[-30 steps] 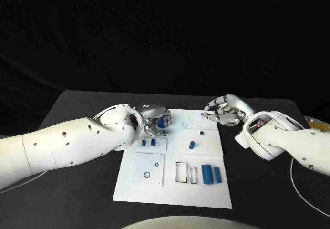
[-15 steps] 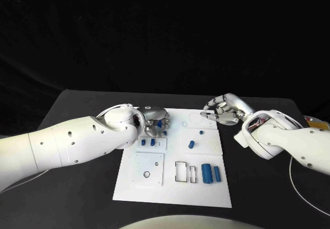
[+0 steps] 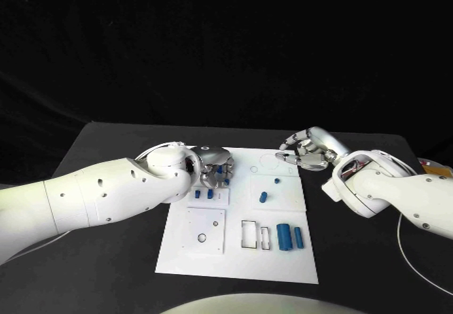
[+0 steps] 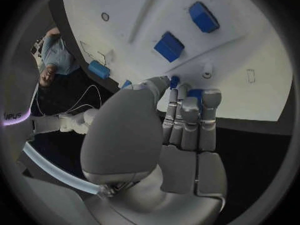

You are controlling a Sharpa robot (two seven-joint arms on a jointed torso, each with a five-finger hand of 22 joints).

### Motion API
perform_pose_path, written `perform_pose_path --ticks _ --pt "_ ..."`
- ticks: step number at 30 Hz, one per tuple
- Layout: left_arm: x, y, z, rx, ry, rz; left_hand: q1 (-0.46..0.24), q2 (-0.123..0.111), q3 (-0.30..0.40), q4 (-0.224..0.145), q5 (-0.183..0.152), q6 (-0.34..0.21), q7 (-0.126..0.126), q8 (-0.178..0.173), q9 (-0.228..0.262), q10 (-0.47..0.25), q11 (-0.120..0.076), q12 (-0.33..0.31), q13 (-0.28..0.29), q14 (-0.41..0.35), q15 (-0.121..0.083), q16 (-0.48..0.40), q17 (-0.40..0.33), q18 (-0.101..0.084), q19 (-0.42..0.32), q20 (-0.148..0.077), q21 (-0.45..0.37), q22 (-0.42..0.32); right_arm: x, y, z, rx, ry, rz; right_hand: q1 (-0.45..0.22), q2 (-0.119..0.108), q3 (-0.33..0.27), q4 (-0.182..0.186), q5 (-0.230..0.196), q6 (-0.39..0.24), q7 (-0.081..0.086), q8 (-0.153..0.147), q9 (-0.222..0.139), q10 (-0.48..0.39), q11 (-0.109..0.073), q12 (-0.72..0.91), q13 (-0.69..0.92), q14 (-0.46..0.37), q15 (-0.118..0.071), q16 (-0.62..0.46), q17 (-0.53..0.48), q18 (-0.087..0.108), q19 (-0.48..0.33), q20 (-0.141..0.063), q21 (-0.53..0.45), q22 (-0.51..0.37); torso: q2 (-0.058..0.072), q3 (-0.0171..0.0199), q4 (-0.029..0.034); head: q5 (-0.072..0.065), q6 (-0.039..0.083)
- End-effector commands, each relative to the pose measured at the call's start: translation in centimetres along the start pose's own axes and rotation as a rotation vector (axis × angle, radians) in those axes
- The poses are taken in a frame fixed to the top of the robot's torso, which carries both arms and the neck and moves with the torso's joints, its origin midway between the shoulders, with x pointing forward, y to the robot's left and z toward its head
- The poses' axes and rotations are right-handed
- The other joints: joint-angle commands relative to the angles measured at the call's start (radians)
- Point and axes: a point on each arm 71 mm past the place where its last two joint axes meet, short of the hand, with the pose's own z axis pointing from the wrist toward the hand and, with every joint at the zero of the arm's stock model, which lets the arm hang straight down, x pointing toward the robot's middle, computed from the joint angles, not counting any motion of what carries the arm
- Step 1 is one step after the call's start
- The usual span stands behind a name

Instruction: Assemble the parts on the task board

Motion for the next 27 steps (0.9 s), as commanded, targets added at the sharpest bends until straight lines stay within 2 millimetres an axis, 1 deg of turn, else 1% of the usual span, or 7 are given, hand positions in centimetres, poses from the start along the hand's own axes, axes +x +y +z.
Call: perform_pose_path --ticks 1,11,20,23,24,26,27 --pt "0.17 -0.19 0.2 0.004 0.026 0.011 0.012 -0.002 0.009 0.0 0.002 0.011 -0.001 -0.005 -0.003 0.011 0.0 -0.006 -0.002 0.005 0.0 0.007 -0.002 -0.01 0.007 -0.001 0.005 0.003 0.12 0.08 0.01 -0.007 0.008 -0.01 -0.008 0.005 -0.005 -0.003 0.003 -0.008 0.0 0.004 0.002 -0.007 -0.001 -0.004 0.01 0.06 -0.006 -0.006 0.063 0.005 -0.003 -0.004 -0.003 0.154 0.0 0.0001 0.0 0.001 0.001" --pt "0.32 -0.16 0.62 -0.002 0.035 0.011 0.018 0.002 0.021 -0.004 0.001 0.018 0.0 -0.011 -0.007 0.02 -0.001 -0.012 -0.007 0.012 -0.002 0.017 0.005 -0.013 0.016 -0.002 0.017 0.019 0.15 0.13 0.03 -0.008 0.009 -0.009 -0.008 0.005 -0.005 -0.003 0.003 -0.008 0.0 0.004 0.002 -0.007 -0.001 -0.004 0.01 0.06 -0.006 -0.006 0.063 0.005 -0.003 -0.004 -0.003 0.154 0.002 -0.0012 -0.001 0.0 0.0" --pt "0.56 -0.12 0.92 -0.005 0.047 0.005 0.022 0.006 0.032 -0.007 0.001 0.026 0.0 -0.015 -0.01 0.029 -0.003 -0.016 -0.012 0.02 -0.003 0.027 0.013 -0.016 0.024 -0.003 0.028 0.032 0.18 0.16 0.03 -0.008 0.011 -0.009 -0.008 0.005 -0.005 -0.003 0.003 -0.008 0.0 0.004 0.002 -0.007 -0.001 -0.004 0.01 0.06 -0.006 -0.006 0.063 0.005 -0.003 -0.004 -0.003 0.154 0.001 -0.001 -0.0004 -0.001 -0.003" --pt "0.63 -0.07 0.93 -0.008 0.052 0.003 0.024 0.011 0.041 -0.011 0.0 0.045 -0.003 -0.014 -0.011 0.048 -0.008 -0.02 -0.015 0.035 -0.007 0.043 0.032 -0.019 0.038 -0.006 0.044 0.053 0.17 0.15 0.03 -0.008 0.011 -0.009 -0.008 0.005 -0.005 -0.003 0.005 -0.008 0.0 0.005 0.002 -0.005 -0.001 -0.003 0.011 0.06 -0.007 -0.006 0.063 0.005 -0.003 -0.004 -0.004 0.154 0.001 -0.0009 0.0001 -0.002 -0.005" --pt "0.65 -0.06 0.92 -0.009 0.053 0.002 0.027 0.017 0.05 -0.017 -0.001 0.064 -0.005 -0.013 -0.01 0.068 -0.013 -0.022 -0.017 0.06 -0.011 0.064 0.067 -0.024 0.056 -0.009 0.062 0.076 0.17 0.15 0.02 -0.008 0.01 -0.009 -0.008 0.005 -0.005 -0.003 0.005 -0.008 0.0 0.005 0.002 -0.005 -0.001 -0.003 0.011 0.06 -0.007 -0.006 0.063 0.005 -0.003 -0.004 -0.004 0.154 0.001 -0.0009 0.0002 -0.002 -0.005" --pt "0.69 -0.01 0.91 -0.012 0.056 -0.003 0.03 0.021 0.058 -0.023 -0.003 0.075 -0.006 -0.015 -0.01 0.081 -0.016 -0.027 -0.019 0.072 -0.014 0.074 0.079 -0.025 0.062 -0.012 0.069 0.084 0.17 0.15 0.02 -0.008 0.01 -0.009 -0.008 0.005 -0.005 -0.003 0.005 -0.008 0.0 0.005 0.002 -0.005 -0.001 -0.003 0.011 0.06 -0.007 -0.006 0.063 0.005 -0.003 -0.004 -0.004 0.154 0.0 -0.0007 0.0002 -0.002 -0.006" --pt "0.7 0.01 0.9 -0.014 0.057 -0.005 0.039 0.027 0.067 -0.032 -0.004 0.082 -0.005 -0.016 -0.009 0.089 -0.017 -0.029 -0.019 0.079 -0.017 0.08 0.088 -0.027 0.069 -0.014 0.076 0.094 0.17 0.15 0.02 -0.008 0.01 -0.009 -0.008 0.005 -0.005 -0.003 0.005 -0.008 0.0 0.005 0.002 -0.005 -0.001 -0.003 0.011 0.06 -0.007 -0.006 0.063 0.005 -0.003 -0.004 -0.004 0.154 0.0 -0.0007 0.0002 -0.002 -0.006"
